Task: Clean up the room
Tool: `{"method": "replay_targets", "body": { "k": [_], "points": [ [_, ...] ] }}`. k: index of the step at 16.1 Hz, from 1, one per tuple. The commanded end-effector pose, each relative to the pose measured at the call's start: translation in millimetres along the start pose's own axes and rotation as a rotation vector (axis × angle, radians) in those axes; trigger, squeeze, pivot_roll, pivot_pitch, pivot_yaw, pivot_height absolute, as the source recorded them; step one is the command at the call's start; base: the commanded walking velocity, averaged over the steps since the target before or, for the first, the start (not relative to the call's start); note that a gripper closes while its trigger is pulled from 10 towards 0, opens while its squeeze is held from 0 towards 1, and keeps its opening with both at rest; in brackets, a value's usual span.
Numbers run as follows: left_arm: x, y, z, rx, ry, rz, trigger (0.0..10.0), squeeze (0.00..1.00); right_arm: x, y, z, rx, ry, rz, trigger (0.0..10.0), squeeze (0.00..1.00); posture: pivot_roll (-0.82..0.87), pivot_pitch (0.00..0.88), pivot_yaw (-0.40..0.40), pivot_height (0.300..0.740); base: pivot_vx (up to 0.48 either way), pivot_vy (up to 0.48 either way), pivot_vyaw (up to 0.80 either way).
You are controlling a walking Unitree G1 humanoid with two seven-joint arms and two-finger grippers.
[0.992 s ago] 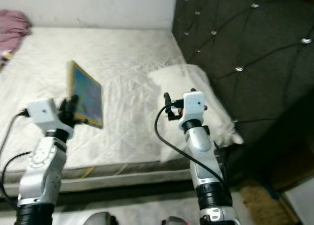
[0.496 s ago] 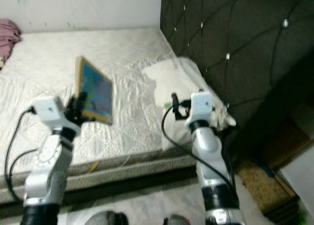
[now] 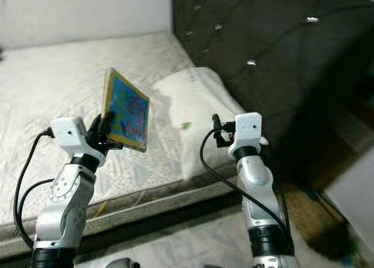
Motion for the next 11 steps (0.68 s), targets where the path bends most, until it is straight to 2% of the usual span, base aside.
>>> {"method": "replay_targets", "body": {
  "k": [1,4,7,11],
  "points": [
    [-0.7,14.1,3.1,-0.017,0.008,-0.05,10.0,0.0,-3.2,9.4,5.4,-0.004,0.014,-0.026,10.0,0.0,-0.05,0.007,-0.006,0.74,0.412,0.0,0.0],
    [-0.1,13.7,2.7,-0.018,0.009,-0.047,10.0,0.0,-2.7,10.6,6.3,0.005,0.026,-0.035,10.0,0.0,-0.05,0.009,-0.007,0.74,0.401,0.0,0.0],
    [0.0,12.9,3.9,-0.019,0.019,-0.043,10.0,0.0,-2.8,10.8,6.4,0.008,0.027,-0.033,10.0,0.0,-0.05,0.009,-0.009,0.74,0.38,0.0,0.28],
    [0.7,12.7,2.7,-0.033,0.019,-0.046,10.0,0.0,-1.6,11.0,5.8,0.008,0.033,-0.035,10.0,0.0,-0.05,0.011,-0.013,0.74,0.283,0.0,0.0]
  ]
}}
Point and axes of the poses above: a point about 5 cm out from each wrist's last joint towards the gripper, its own x axis pointing back from the gripper into the wrist, its own y axis along the axis of the wrist's last joint, z = x × y, the point moved 2 cm from there along -x, pointing out of the wrist towards the gripper, and after that the axes turned 12 degrees about x, right-handed, at the moved point
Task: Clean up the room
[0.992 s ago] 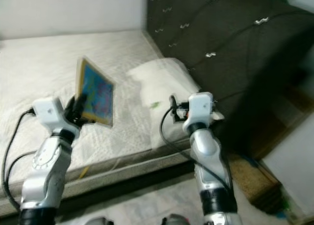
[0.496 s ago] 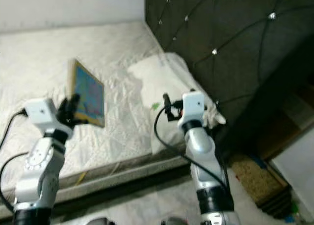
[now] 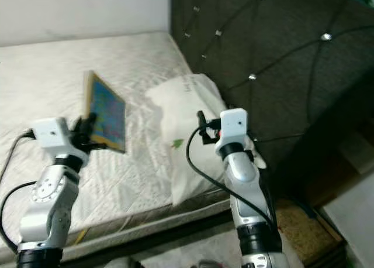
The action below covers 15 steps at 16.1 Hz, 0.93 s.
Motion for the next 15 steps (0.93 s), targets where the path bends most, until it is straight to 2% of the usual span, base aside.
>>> {"method": "replay_targets", "body": {
  "k": [1,5,9,15],
  "points": [
    [-3.2,7.9,-18.5,0.009,-0.067,-0.04,10.0,0.0,1.9,0.4,-8.8,0.012,-0.016,-0.002,10.0,0.0,-0.05,0.012,-0.012,0.74,0.33,0.0,0.0],
    [-3.7,8.4,-17.6,0.009,-0.065,-0.039,10.0,0.0,1.9,-0.2,-9.6,0.016,-0.023,0.004,10.0,0.0,-0.05,0.012,-0.014,0.74,0.335,0.0,0.36],
    [-4.7,2.6,-16.1,0.024,-0.022,-0.015,10.0,0.0,1.3,-2.3,-11.3,0.013,-0.03,0.017,10.0,0.0,-0.05,0.008,-0.017,0.74,0.0,0.0,0.0],
    [-6.9,4.7,-16.4,0.044,-0.026,-0.023,10.0,0.0,1.2,-2.5,-11.6,0.012,-0.03,0.019,10.0,0.0,-0.05,0.004,-0.019,0.74,0.0,0.48,0.0]
  ]
}}
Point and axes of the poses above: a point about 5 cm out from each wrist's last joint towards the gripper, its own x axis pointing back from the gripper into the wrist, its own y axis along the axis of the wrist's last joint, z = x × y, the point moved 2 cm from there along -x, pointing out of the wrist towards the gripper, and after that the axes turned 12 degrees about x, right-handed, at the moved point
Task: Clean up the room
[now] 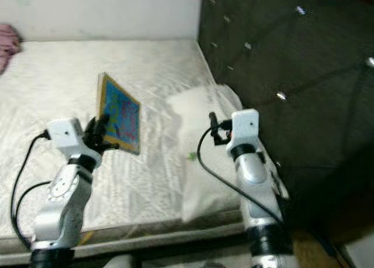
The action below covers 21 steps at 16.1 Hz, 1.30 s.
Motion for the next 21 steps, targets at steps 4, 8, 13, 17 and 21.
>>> {"method": "replay_targets", "body": {
  "k": [4,8,13,17,21],
  "points": [
    [-1.4,14,-5.6,0.004,-0.033,-0.067,10.0,0.0,-0.1,3,1.8,-0.004,0.009,-0.003,10.0,0.0,-0.05,0.017,-0.023,0.74,0.0,0.192,0.0],
    [-2.0,12,1.4,0.004,0.01,-0.048,10.0,0.0,2.8,4,0.2,-0.026,0.005,-0.004,10.0,0.0,-0.06,0.031,-0.018,0.74,0.0,0.0,0.0],
    [3.9,6,16.1,-0.007,0.062,-0.023,10.0,0.0,7.2,2,3.3,-0.037,0.011,0.007,10.0,0.0,-0.05,0.042,-0.021,0.74,0.0,0.0,0.0],
    [5.5,1,15.3,0.01,0.068,0.008,10.0,0.0,7.0,3,3.9,-0.041,0.015,0.006,10.0,0.0,-0.06,0.045,-0.019,0.699,0.0,0.0,0.0],
    [3.8,2,12.2,0.013,0.057,0.006,10.0,0.0,6.7,3,4.0,-0.045,0.016,0.008,10.0,0.0,-0.06,0.046,-0.018,0.654,0.0,0.0,0.0]
  ]
}}
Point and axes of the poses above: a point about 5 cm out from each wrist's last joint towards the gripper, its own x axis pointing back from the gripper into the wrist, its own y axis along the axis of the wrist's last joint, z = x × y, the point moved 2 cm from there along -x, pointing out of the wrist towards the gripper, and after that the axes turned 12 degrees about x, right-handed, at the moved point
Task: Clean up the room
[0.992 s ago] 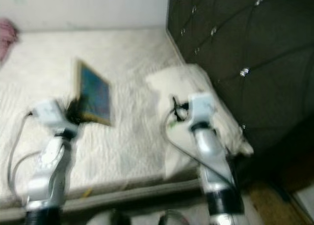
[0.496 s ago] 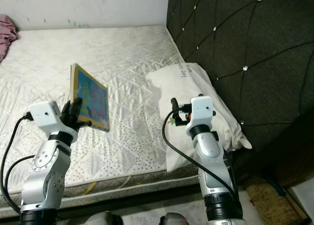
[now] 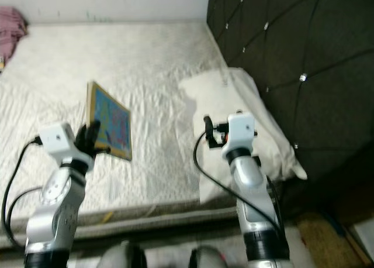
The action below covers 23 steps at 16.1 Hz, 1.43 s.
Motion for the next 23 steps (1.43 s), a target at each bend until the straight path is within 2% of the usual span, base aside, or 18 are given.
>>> {"method": "replay_targets", "body": {
  "k": [1,3,14,18,23],
  "points": [
    [-1.3,7,-4.3,-0.001,-0.019,-0.025,10.0,0.0,0.2,1,-0.7,-0.008,0.002,0.0,10.0,0.0,-0.06,0.044,-0.018,0.639,0.0,0.0,0.0],
    [-2.0,7,-4.1,-0.003,-0.017,-0.027,10.0,0.0,-0.2,1,-0.8,-0.008,0.003,0.0,10.0,0.0,-0.06,0.043,-0.017,0.614,0.0,0.0,0.0],
    [-1.4,12,-5.4,0.002,-0.044,-0.055,10.0,0.0,-1.9,0,0.8,0.002,0.019,0.006,10.0,0.0,-0.05,0.03,-0.028,0.614,0.0,0.0,0.0],
    [-3.3,16,-4.8,0.012,-0.047,-0.062,10.0,0.0,-4.5,2,1.3,0.001,0.015,0.002,10.0,0.0,-0.05,0.061,-0.03,0.614,0.335,0.0,0.0],
    [-8.8,18,-8.7,0.022,-0.059,-0.072,10.0,0.0,-4.9,4,-0.6,0.004,0.012,-0.005,10.0,0.0,-0.06,0.059,-0.031,0.614,0.386,0.0,0.0]
  ]
}}
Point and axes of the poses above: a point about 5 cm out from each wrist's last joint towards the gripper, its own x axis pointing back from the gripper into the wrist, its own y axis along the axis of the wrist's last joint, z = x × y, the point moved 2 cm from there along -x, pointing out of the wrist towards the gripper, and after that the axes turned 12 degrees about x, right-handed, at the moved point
